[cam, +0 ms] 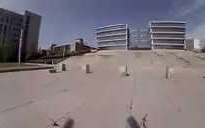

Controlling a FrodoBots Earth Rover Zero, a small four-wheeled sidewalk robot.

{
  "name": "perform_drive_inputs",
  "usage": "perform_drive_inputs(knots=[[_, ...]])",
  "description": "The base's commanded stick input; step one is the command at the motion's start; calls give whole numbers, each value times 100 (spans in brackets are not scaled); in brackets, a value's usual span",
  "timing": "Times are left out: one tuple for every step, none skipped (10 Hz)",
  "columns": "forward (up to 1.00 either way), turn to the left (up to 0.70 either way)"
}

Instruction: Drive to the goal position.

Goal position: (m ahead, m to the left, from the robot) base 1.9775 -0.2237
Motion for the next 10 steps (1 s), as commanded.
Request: perform_drive_inputs(knots=[[70,0],[70,0],[70,0],[70,0],[70,0],[70,1],[70,2],[70,1],[70,0],[70,0]])
